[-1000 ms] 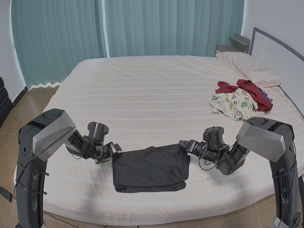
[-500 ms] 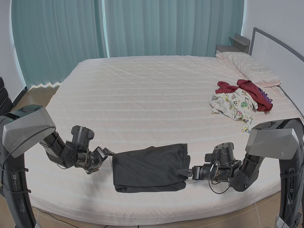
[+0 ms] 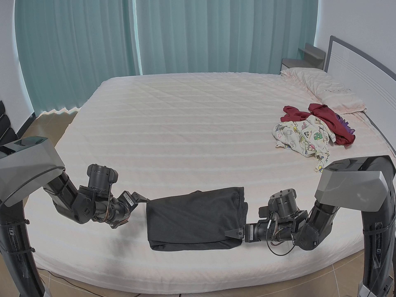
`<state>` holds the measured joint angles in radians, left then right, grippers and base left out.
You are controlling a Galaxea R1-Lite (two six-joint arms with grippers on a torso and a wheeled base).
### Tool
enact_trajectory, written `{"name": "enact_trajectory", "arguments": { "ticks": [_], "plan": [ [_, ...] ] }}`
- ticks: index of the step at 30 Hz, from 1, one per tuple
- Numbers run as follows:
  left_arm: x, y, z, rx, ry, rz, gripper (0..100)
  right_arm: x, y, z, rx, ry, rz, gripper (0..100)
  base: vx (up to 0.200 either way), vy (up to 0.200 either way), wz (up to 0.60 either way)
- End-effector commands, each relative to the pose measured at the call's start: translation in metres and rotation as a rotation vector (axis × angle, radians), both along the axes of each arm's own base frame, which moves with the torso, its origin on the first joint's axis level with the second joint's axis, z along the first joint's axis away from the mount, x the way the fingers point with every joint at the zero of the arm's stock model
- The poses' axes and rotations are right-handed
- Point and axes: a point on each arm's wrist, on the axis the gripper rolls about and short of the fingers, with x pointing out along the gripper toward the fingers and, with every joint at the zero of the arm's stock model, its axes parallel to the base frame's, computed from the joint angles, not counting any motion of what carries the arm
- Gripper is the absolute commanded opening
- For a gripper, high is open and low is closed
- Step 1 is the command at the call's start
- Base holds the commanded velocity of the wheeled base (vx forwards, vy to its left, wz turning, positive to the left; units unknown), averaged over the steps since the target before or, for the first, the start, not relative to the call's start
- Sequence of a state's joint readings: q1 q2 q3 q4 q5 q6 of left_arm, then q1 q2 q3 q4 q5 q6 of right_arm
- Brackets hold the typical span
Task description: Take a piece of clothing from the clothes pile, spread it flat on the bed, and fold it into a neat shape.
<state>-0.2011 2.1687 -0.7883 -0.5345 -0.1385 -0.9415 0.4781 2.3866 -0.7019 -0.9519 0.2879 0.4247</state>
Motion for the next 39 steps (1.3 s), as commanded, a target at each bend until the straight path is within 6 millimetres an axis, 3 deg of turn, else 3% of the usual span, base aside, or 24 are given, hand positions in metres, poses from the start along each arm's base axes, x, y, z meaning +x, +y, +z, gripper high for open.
{"name": "enact_trajectory", "arguments": {
  "ticks": [1, 15, 16, 25, 39],
  "plan": [
    [0.000, 0.000, 0.001, -0.002, -0.003, 0.000, 100, 0.006, 0.004, 0.001, 0.005, -0.009, 0.004, 100, 0.000, 0.000, 0.00],
    [0.001, 0.000, 0.002, -0.004, -0.022, 0.001, 100, 0.017, 0.014, -0.007, -0.017, 0.024, 0.011, 100, 0.000, 0.000, 0.00],
    [0.001, 0.000, 0.002, -0.003, -0.022, 0.002, 100, 0.018, 0.014, -0.007, -0.018, 0.026, 0.011, 0, 0.000, 0.000, 0.00],
    [0.000, 0.000, 0.001, -0.002, -0.022, 0.003, 100, 0.017, 0.012, -0.004, -0.079, -0.010, -0.023, 0, 0.000, 0.000, 0.00],
    [0.000, 0.000, -0.003, -0.001, -0.013, 0.000, 100, -0.002, 0.001, 0.004, -0.098, 0.021, -0.023, 0, 0.000, 0.000, 0.00]
  ]
}}
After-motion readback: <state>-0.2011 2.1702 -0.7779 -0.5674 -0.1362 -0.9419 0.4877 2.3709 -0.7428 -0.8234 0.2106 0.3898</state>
